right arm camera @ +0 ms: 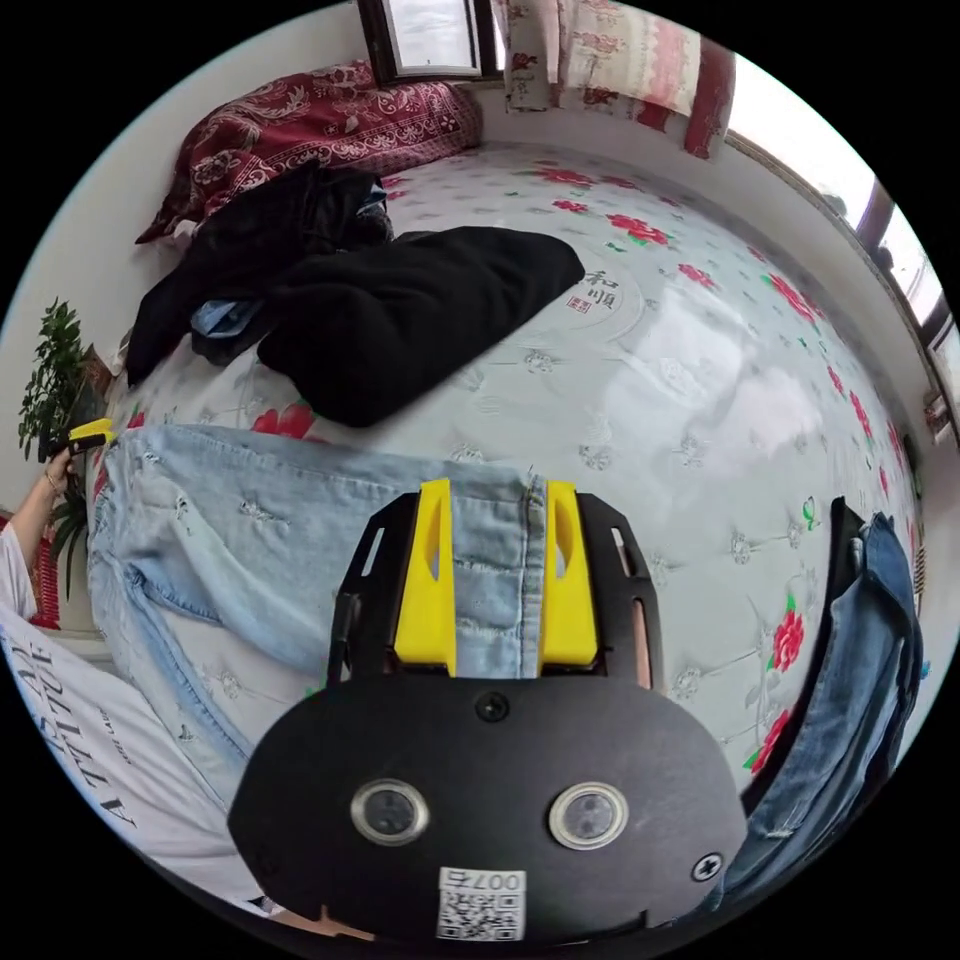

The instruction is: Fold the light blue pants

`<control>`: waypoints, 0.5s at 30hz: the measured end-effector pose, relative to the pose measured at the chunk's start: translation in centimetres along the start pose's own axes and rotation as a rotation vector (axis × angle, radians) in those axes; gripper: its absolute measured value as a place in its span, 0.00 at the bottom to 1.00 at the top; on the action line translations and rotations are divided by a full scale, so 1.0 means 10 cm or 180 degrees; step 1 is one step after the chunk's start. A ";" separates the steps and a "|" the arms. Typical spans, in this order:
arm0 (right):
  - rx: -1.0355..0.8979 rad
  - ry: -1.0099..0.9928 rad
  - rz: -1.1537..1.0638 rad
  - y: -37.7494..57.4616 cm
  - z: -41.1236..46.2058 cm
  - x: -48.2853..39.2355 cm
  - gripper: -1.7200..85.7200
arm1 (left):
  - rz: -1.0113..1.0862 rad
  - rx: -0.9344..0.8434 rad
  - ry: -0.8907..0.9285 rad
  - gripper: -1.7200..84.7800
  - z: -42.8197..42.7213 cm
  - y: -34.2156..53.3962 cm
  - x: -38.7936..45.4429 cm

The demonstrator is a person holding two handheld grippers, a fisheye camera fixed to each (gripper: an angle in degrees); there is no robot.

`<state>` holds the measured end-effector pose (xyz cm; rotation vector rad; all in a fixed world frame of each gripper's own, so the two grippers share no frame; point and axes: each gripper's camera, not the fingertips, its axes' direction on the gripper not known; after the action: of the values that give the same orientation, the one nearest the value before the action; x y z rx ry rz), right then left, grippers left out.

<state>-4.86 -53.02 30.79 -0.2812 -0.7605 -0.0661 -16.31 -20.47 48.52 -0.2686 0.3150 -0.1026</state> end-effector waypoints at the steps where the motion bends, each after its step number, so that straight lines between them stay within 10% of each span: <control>1: -0.0077 0.0029 0.0041 -0.13 0.09 0.07 0.13 | 0.0129 -0.0263 -0.0042 0.18 0.16 -0.16 0.01; 9: -0.0483 -0.0314 0.0486 -0.23 0.25 0.38 0.06 | 0.0134 -0.0638 0.0339 0.03 0.45 -0.28 0.01; 15: 0.0832 -0.1077 0.0459 -0.18 -1.43 0.59 0.03 | -0.0230 0.0124 0.0444 0.01 -0.16 0.14 -0.06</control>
<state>8.78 -58.41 25.39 -0.0971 -1.0709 0.2215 -17.27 -19.45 46.89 -0.2346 0.4414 -0.1992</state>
